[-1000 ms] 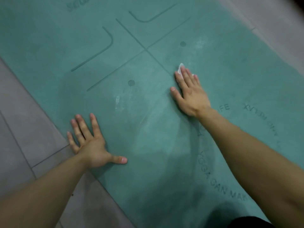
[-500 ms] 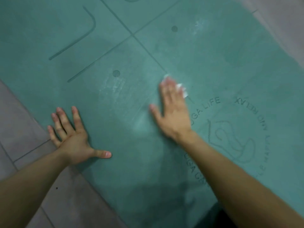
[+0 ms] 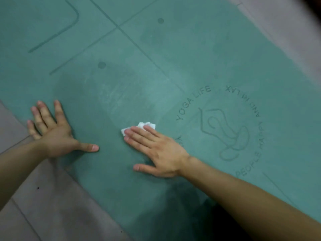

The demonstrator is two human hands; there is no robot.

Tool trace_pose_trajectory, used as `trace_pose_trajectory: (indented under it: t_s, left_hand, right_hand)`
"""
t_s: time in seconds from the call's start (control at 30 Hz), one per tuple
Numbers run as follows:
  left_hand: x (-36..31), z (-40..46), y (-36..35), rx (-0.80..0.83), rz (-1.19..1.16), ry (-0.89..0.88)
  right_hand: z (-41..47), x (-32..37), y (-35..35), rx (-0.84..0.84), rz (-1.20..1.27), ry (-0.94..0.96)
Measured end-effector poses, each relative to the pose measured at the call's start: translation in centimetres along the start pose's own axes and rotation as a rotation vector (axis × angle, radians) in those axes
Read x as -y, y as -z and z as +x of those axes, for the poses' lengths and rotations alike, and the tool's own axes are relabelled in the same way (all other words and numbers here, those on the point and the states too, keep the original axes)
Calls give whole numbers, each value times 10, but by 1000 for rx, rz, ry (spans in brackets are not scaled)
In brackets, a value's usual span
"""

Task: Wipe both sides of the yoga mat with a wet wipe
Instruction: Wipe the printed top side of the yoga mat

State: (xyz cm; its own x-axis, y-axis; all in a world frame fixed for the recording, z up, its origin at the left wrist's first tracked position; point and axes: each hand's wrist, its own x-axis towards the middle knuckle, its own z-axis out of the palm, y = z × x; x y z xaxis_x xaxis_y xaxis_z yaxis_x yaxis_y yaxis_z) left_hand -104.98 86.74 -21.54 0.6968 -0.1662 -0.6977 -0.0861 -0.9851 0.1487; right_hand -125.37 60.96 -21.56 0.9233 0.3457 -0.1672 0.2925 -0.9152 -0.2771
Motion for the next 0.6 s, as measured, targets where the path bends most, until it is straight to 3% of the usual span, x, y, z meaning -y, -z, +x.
trace_pose_trajectory:
  t_s: [0.03,0.13,0.2,0.23,0.33,0.37,0.4,0.43,0.53,0.57,0.6]
  left_hand:
    - [0,0,-1,-3,-2,-2]
    - [0,2,-3,2,1,-1]
    - [-1,1,-2,8,1,3]
    - [-1,0,-2,15,2,2]
    - [-5,-3,2,33,8,1]
    - [-6,-3,3,37,7,1]
    - [-7,-2,3,37,9,-3]
    - [-6,-2,3,35,14,-10]
    - [-3,0,1,37,38,-12]
    - [-3,-2,2,46,44,-9]
    - [-3,-2,4,62,56,-5]
  right_hand:
    - [-8,-20,2,-32,-44,-36]
    - [-24,-87,20,-193,3,-640]
    - [-17,-73,17,-238,89,-852]
    - [-10,-48,9,-214,123,-756]
    - [-11,27,-2,78,141,31]
    - [-13,14,2,101,74,206]
    - [-7,-14,8,65,-8,250]
    - [4,-44,13,37,-58,141]
    - [48,-105,34,-155,-22,-433]
    - [59,-98,30,-180,5,-480]
    - [66,-77,23,-171,13,-399]
